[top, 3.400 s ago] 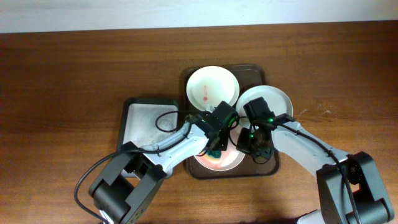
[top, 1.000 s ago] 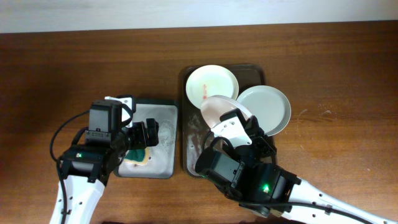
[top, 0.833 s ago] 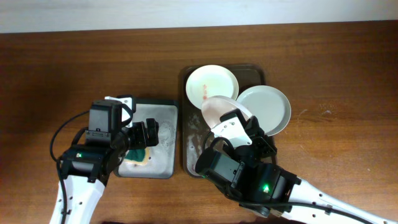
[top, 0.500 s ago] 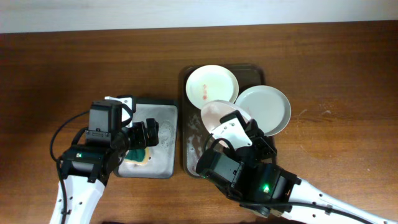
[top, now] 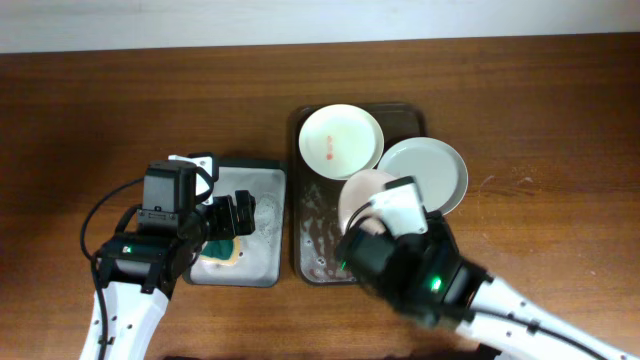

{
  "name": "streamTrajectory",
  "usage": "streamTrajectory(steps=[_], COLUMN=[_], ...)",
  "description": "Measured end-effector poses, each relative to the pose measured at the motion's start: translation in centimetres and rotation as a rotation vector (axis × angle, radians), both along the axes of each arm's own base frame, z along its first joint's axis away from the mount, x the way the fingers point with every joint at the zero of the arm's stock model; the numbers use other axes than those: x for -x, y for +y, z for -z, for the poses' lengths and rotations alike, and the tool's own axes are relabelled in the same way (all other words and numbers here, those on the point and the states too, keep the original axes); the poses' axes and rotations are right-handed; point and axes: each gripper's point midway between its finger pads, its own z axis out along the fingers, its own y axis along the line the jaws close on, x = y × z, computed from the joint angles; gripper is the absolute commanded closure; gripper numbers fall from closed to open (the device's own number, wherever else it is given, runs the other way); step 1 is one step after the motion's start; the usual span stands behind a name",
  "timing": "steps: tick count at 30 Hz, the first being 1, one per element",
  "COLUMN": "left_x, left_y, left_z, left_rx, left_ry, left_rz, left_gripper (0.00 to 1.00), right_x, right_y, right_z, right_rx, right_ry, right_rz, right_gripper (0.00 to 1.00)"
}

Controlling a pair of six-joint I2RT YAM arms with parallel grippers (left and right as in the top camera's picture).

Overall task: Clean dirty plates on tray and stack at the side
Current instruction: 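Carry the plate right and set it on the table beside the tray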

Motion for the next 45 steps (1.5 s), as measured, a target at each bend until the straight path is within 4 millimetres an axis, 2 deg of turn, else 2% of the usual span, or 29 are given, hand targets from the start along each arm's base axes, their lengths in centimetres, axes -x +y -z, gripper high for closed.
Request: streamTrajectory(steps=[3,5,6,10,13,16,20,21,23,25,27,28,29,30,31,32,33,34,35,37,38,39,40,42,43,45], left_x=[0.0,0.0,0.0,0.0,0.0,0.0,0.0,0.0,0.0,0.0,0.0,0.0,0.0,0.0,0.0,0.0,0.0,0.0,0.0,0.0,0.0,0.0,0.1,0.1,0.0,0.0], left_y=[0.0,0.0,0.0,-0.1,-0.1,-0.1,-0.1,-0.1,-0.1,-0.1,-0.1,-0.1,-0.1,-0.1,-0.1,-0.1,-0.1,-0.1,-0.1,-0.1,-0.1,-0.1,-0.1,-0.1,-0.1,-0.1], left_z=[0.0,0.0,0.0,0.0,0.0,0.0,0.0,0.0,0.0,0.0,0.0,0.0,0.0,0.0,0.0,0.0,0.0,0.0,0.0,0.0,0.0,0.0,0.0,0.0,0.0,0.0], left_rx=[0.000,0.000,0.000,0.005,0.005,0.006,0.006,0.006,0.006,0.006,0.006,0.005,0.006,0.006,0.006,0.006,0.006,0.006,0.006,0.006,0.006,0.006,0.005,0.005,0.006,0.006], left_ry=[0.002,0.001,0.000,0.002,0.001,0.002,0.002,0.002,0.002,0.002,0.002,0.002,0.001,0.002,0.002,0.001,0.002,0.002,0.001,0.001,0.002,0.001,0.004,0.004,0.002,0.002], left_rz=[0.000,0.000,0.000,0.002,0.002,0.002,0.002,0.002,0.002,0.002,0.002,0.003,0.002,0.002,0.002,0.002,0.002,0.002,0.002,0.002,0.002,0.002,0.002,0.002,0.002,0.002], left_gripper=[0.01,0.01,0.01,0.01,0.01,0.01,0.01,0.01,0.01,0.01,0.01,0.01,0.01,0.01,0.01,0.01,0.01,0.01,0.01,0.01,0.00,0.01,0.01,0.00,0.01,0.01], right_x=[-0.8,-1.7,-1.9,-2.6,-1.1,0.4,1.5,1.4,1.2,1.2,0.3,-0.4,-1.5,-2.0,-2.8,-2.9,-2.7,-2.3,-2.0,-2.6,-3.8,-4.6,-6.2,-8.8,-10.5,-11.5], right_y=[-2.5,-6.3,-7.1,-15.9,-22.2,-26.8,-29.7,-29.9,-30.1,-29.9,-28.8,-28.0,-26.0,-24.7,-21.1,-17.9,-16.0,-13.3,-11.7,-10.3,-9.9,-10.1,-10.8,-11.5,-11.6,-11.7], right_z=[2.5,3.9,4.3,4.7,5.0,7.4,11.3,12.3,13.9,14.5,13.4,12.1,9.1,7.4,3.4,0.6,-0.9,-2.6,-3.1,-2.5,-1.3,-0.2,1.2,5.1,8.0,11.2], right_rx=[-0.240,-0.398,-0.455,-0.769,-0.890,-0.941,-0.953,-0.954,-0.958,-0.959,-0.961,-0.957,-0.945,-0.930,-0.881,-0.850,-0.820,-0.780,-0.753,-0.691,-0.656,-0.634,-0.601,-0.577,-0.573,-0.567], right_ry=[0.122,0.215,0.250,0.260,0.187,0.190,0.271,0.297,0.337,0.367,0.357,0.334,0.271,0.237,0.161,0.111,0.086,0.064,0.065,0.100,0.139,0.167,0.183,0.262,0.312,0.371], right_rz=[0.219,0.393,0.424,0.637,0.827,1.001,1.135,1.146,1.161,1.141,1.046,0.980,0.848,0.768,0.570,0.411,0.318,0.190,0.122,0.068,0.065,0.084,0.113,0.159,0.175,0.194], right_gripper=[0.96,0.96,0.96,0.96,0.96,0.96,0.96,0.88,0.60,0.51,0.45,0.43,0.42,0.42,0.41,0.42,0.44,0.46,0.45,0.45,0.45,0.46,0.46,0.46,0.46,0.46])
